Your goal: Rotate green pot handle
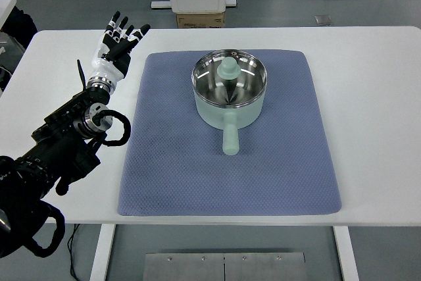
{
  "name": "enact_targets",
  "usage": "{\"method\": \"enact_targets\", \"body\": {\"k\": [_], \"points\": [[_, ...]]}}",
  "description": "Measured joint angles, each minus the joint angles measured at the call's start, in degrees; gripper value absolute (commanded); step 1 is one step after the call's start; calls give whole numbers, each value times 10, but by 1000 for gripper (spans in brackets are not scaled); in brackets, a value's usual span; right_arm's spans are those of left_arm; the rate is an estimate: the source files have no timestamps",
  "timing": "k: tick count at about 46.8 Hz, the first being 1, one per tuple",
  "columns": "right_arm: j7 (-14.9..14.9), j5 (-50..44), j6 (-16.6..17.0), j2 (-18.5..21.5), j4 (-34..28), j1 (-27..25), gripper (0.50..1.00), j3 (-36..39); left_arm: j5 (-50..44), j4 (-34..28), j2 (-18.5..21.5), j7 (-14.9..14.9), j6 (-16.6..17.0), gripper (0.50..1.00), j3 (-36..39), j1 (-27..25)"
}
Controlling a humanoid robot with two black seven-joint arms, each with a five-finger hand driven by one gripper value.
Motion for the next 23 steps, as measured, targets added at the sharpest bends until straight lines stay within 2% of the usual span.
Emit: {"method": "enact_targets", "body": {"k": [23], "points": [[0, 0, 0, 0, 0, 0, 1000, 0, -8, 0, 0, 0, -3, 1000, -1, -1]]}}
